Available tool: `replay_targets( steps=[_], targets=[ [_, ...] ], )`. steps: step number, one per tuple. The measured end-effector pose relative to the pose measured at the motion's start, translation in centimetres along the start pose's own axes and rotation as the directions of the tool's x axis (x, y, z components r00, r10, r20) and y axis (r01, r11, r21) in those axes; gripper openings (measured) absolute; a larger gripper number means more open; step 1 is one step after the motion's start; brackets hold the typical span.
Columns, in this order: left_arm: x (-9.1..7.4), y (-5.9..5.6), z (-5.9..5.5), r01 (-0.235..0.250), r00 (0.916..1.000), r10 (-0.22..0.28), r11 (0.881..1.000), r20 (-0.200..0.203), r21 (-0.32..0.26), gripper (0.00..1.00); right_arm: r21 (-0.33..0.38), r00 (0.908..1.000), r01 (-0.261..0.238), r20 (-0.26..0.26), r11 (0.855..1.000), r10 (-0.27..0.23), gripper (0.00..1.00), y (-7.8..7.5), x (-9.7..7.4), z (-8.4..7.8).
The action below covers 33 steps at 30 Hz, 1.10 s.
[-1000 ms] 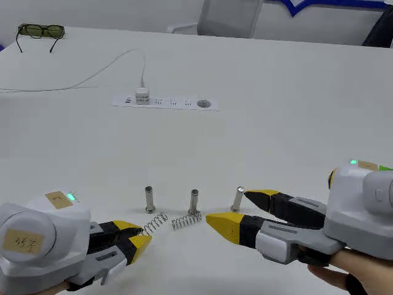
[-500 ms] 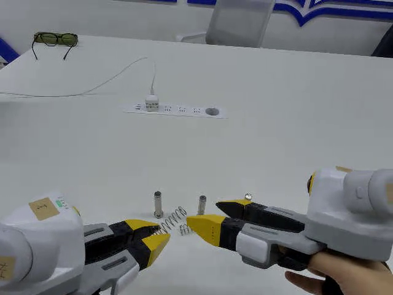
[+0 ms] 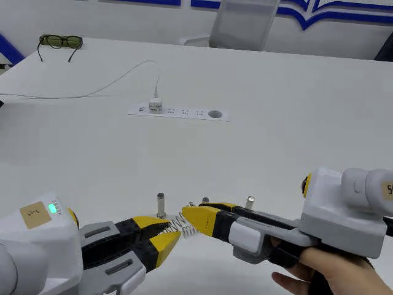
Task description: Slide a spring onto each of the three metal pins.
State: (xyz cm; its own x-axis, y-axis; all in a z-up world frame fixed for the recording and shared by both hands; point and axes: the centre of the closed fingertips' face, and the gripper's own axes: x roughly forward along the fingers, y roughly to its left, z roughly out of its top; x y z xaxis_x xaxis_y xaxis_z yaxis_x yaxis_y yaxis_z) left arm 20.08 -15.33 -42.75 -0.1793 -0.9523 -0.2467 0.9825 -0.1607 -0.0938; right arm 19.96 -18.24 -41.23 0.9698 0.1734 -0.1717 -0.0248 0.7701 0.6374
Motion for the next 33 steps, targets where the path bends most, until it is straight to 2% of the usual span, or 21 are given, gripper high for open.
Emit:
replay_targets(
  steps=[13, 18, 23, 28, 33],
  targets=[
    [-0.2, -0.8, 1.4, 0.027, 0.9982, -0.025, 0.999, 0.054, -0.025, 0.1, 0.118, 0.9982, -0.054, 0.034, 0.992, 0.05, 0.14, 0.8, 0.1, 0.2],
    [-0.4, -0.9, 1.9, 0.033, 0.9974, -0.031, 0.999, 0.065, -0.031, 0.1, 0.155, 0.9943, -0.099, 0.054, 0.983, 0.092, 0.12, 1.3, 0.0, 0.6],
    [-0.3, -1.0, 1.7, 0.036, 0.999, -0.035, 0.999, 0.027, -0.017, 0.1, 0.12, 0.9929, -0.115, 0.042, 0.986, 0.111, 0.11, 1.8, 0.0, 0.4],
    [-0.4, -0.9, 1.8, 0.026, 0.9995, -0.026, 1.0, 0.017, -0.008, 0.11, 0.09, 0.9916, -0.126, 0.037, 0.988, 0.123, 0.11, 2.2, 0.0, 0.6],
    [-0.2, -0.5, 1.7, 0.006, 1.0, -0.006, 1.0, -0.007, 0.013, 0.11, 0.033, 0.9935, -0.112, 0.026, 0.993, 0.111, 0.11, 2.3, 0.2, 0.8]
  ],
)
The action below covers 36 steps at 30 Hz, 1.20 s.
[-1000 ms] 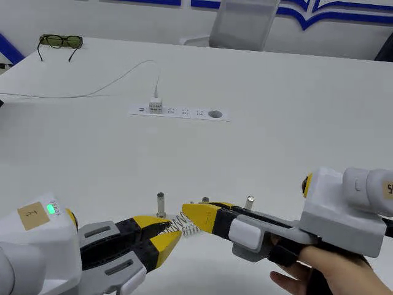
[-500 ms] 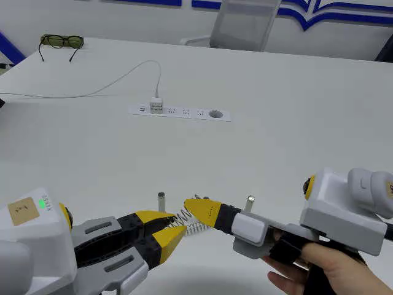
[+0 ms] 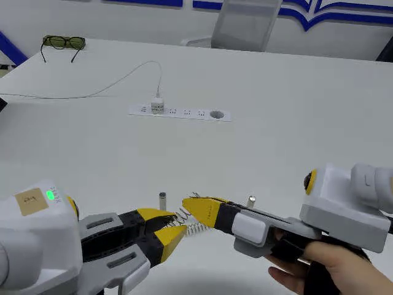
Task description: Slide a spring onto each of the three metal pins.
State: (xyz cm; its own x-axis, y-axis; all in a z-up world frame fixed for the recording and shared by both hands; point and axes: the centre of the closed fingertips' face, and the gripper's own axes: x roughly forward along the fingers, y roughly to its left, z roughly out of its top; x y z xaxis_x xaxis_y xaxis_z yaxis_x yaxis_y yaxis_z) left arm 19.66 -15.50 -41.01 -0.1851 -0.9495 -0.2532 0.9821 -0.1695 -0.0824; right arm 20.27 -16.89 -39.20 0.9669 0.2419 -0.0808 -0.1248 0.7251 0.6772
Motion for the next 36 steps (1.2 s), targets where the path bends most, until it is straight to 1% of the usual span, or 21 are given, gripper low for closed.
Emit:
replay_targets(
  steps=[3, 5, 8, 11, 14, 15, 18, 19, 20, 22, 24, 26, 27, 29, 30, 32, 34, 35, 36],
  targets=[
    [0.0, 0.2, -0.3, -0.01, 0.9998, 0.01, 1.0, -0.02, 0.013, 0.12, -0.044, 0.9998, 0.02, -0.006, 0.999, -0.02, 0.11, -0.1, 0.1, 0.0],
    [0.0, 0.4, -0.5, -0.022, 0.9992, 0.023, 0.999, -0.034, 0.029, 0.13, -0.057, 0.9996, 0.026, -0.006, 0.998, -0.027, 0.11, -0.2, 0.2, 0.1],
    [-0.1, 0.6, -0.6, -0.036, 0.9989, 0.038, 0.998, -0.027, 0.043, 0.17, -0.063, 0.9995, 0.032, -0.002, 0.998, -0.032, 0.11, -0.4, 0.3, 0.4],
    [-0.3, 0.9, -1.0, -0.055, 0.9977, 0.057, 0.997, -0.037, 0.058, 0.21, -0.068, 0.999, 0.045, 0.007, 0.997, -0.044, 0.11, -0.6, 0.3, 0.7],
    [-0.4, 1.3, -1.5, -0.072, 0.9954, 0.076, 0.995, -0.058, 0.066, 0.23, -0.11, 0.9971, 0.076, 0.003, 0.991, -0.077, 0.11, -1.1, 0.5, 0.9],
    [-0.5, 1.4, -1.7, -0.08, 0.9942, 0.085, 0.994, -0.065, 0.072, 0.25, -0.132, 0.9962, 0.085, -0.006, 0.988, -0.087, 0.11, -1.3, 0.5, 0.9],
    [-0.6, 1.6, -1.9, -0.092, 0.9926, 0.097, 0.993, -0.072, 0.079, 0.28, -0.181, 0.9944, 0.099, -0.019, 0.978, -0.104, 0.11, -1.6, 0.9, 1.1],
    [-0.6, 1.7, -2.0, -0.095, 0.9922, 0.101, 0.992, -0.073, 0.078, 0.29, -0.196, 0.9937, 0.104, -0.021, 0.975, -0.11, 0.11, -1.7, 1.0, 1.1],
    [-0.7, 1.8, -2.1, -0.102, 0.9912, 0.108, 0.992, -0.077, 0.075, 0.3, -0.243, 0.9907, 0.119, -0.036, 0.963, -0.131, 0.11, -2.1, 1.1, 1.1],
    [-0.7, 2.0, -2.3, -0.112, 0.9897, 0.118, 0.991, -0.081, 0.074, 0.34, -0.285, 0.9871, 0.129, -0.054, 0.95, -0.151, 0.11, -2.3, 1.5, 1.0],
    [-0.7, 2.0, -2.4, -0.119, 0.9888, 0.125, 0.99, -0.083, 0.069, 0.37, -0.303, 0.9855, 0.135, -0.058, 0.943, -0.16, 0.11, -2.4, 1.8, 1.1],
    [-0.7, 2.1, -2.5, -0.124, 0.9877, 0.13, 0.99, -0.087, 0.068, 0.4, -0.325, 0.9819, 0.145, -0.07, 0.935, -0.176, 0.11, -2.8, 2.2, 1.1],
    [-0.7, 2.2, -2.6, -0.129, 0.9869, 0.135, 0.989, -0.088, 0.066, 0.42, -0.353, 0.9797, 0.149, -0.074, 0.924, -0.186, 0.11, -3.0, 2.4, 1.2],
    [-0.7, 2.3, -2.8, -0.134, 0.986, 0.139, 0.989, -0.093, 0.059, 0.44, -0.371, 0.9769, 0.153, -0.083, 0.916, -0.197, 0.11, -3.2, 2.7, 1.1],
    [-0.7, 2.4, -2.9, -0.138, 0.9852, 0.143, 0.989, -0.094, 0.057, 0.45, -0.388, 0.9753, 0.155, -0.087, 0.908, -0.203, 0.11, -3.3, 3.0, 1.2],
    [-0.8, 2.6, -3.1, -0.143, 0.9839, 0.148, 0.988, -0.101, 0.052, 0.47, -0.407, 0.973, 0.153, -0.097, 0.9, -0.209, 0.11, -3.6, 3.4, 1.1],
    [-0.8, 2.7, -3.2, -0.148, 0.9829, 0.152, 0.988, -0.103, 0.051, 0.5, -0.418, 0.972, 0.15, -0.104, 0.896, -0.211, 0.11, -3.7, 3.7, 1.1],
    [-0.8, 2.8, -3.3, -0.15, 0.9823, 0.154, 0.987, -0.106, 0.049, 0.51, -0.435, 0.9702, 0.151, -0.107, 0.888, -0.217, 0.11, -3.9, 3.9, 1.1],
    [-0.9, 2.8, -3.4, -0.154, 0.9815, 0.158, 0.987, -0.108, 0.045, 0.53, -0.443, 0.9704, 0.148, -0.108, 0.884, -0.216, 0.11, -4.0, 4.0, 1.1]
  ],
)
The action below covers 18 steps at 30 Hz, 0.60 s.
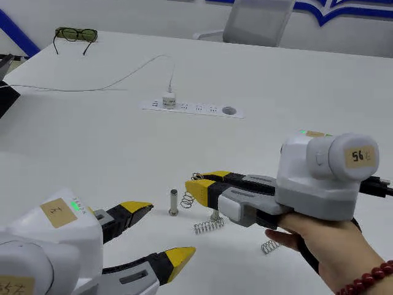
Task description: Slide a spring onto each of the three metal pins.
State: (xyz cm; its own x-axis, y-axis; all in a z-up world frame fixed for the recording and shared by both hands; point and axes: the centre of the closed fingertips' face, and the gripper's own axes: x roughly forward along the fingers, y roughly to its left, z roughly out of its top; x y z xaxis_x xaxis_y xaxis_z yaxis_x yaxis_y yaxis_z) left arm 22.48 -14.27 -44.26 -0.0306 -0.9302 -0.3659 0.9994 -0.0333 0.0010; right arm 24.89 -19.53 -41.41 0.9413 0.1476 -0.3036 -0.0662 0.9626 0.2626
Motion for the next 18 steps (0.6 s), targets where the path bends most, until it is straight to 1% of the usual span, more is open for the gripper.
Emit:
replay_targets(
  steps=[6, 10, 13, 18],
  targets=[
    [0.1, 0.3, -0.5, -0.013, 0.9999, 0.013, 1.0, -0.01, -0.011, 0.63, -0.063, 0.9999, 0.007, -0.008, 0.998, -0.007, 0.11, -0.6, 1.0, 0.0],
    [0.2, 0.3, -0.9, -0.015, 0.9996, 0.015, 1.0, -0.023, -0.015, 0.66, -0.058, 0.9996, 0.018, -0.02, 0.998, -0.019, 0.11, -1.2, 1.7, -0.2],
    [0.4, 0.1, -1.1, -0.005, 0.9994, 0.005, 1.0, -0.036, -0.022, 0.67, -0.064, 0.9989, 0.032, -0.031, 0.997, -0.034, 0.12, -1.7, 2.2, -0.5],
    [0.6, -0.2, -1.4, -0.001, 0.9988, 0.001, 1.0, -0.048, -0.006, 0.7, -0.067, 0.9984, 0.045, -0.032, 0.997, -0.047, 0.12, -2.4, 2.9, -0.6]
  ],
)
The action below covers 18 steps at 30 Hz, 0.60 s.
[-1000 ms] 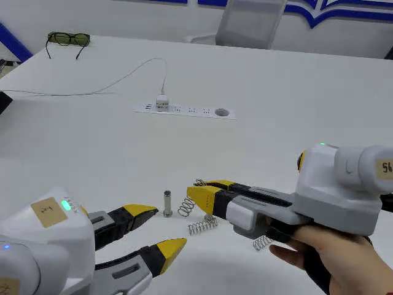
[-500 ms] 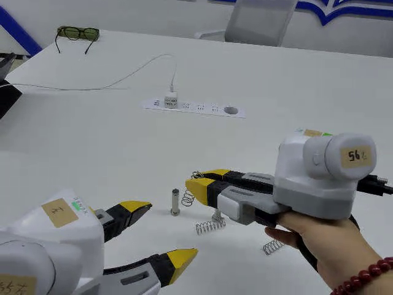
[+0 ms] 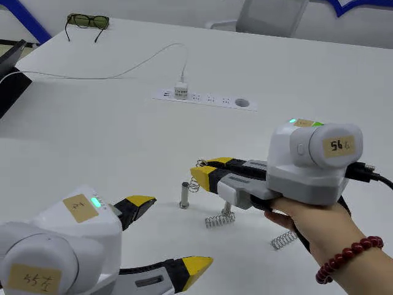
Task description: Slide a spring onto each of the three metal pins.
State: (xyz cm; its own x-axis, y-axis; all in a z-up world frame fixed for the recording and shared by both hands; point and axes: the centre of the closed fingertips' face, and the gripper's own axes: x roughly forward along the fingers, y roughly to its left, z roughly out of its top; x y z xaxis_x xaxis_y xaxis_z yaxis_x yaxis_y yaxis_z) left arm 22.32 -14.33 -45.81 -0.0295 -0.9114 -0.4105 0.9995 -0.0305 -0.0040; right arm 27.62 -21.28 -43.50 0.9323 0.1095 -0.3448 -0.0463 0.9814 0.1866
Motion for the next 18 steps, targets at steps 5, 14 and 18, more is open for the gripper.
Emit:
replay_targets(
  steps=[5, 14, 18],
  targets=[
    [0.2, -0.1, -0.3, 0.002, 0.9999, -0.002, 1.0, -0.01, -0.011, 0.74, -0.003, 1.0, 0.008, -0.002, 1.0, -0.008, 0.12, -0.4, 0.7, 0.0],
    [0.3, -0.4, -0.7, 0.008, 0.9997, -0.008, 1.0, -0.021, -0.03, 0.84, -0.032, 0.9997, 0.018, -0.016, 0.999, -0.019, 0.12, -0.7, 2.0, -0.5],
    [0.3, -0.3, -0.8, 0.007, 0.9997, -0.007, 0.999, -0.022, -0.038, 0.86, -0.044, 0.9995, 0.026, -0.015, 0.999, -0.027, 0.12, -0.9, 2.1, -0.6]
  ],
)
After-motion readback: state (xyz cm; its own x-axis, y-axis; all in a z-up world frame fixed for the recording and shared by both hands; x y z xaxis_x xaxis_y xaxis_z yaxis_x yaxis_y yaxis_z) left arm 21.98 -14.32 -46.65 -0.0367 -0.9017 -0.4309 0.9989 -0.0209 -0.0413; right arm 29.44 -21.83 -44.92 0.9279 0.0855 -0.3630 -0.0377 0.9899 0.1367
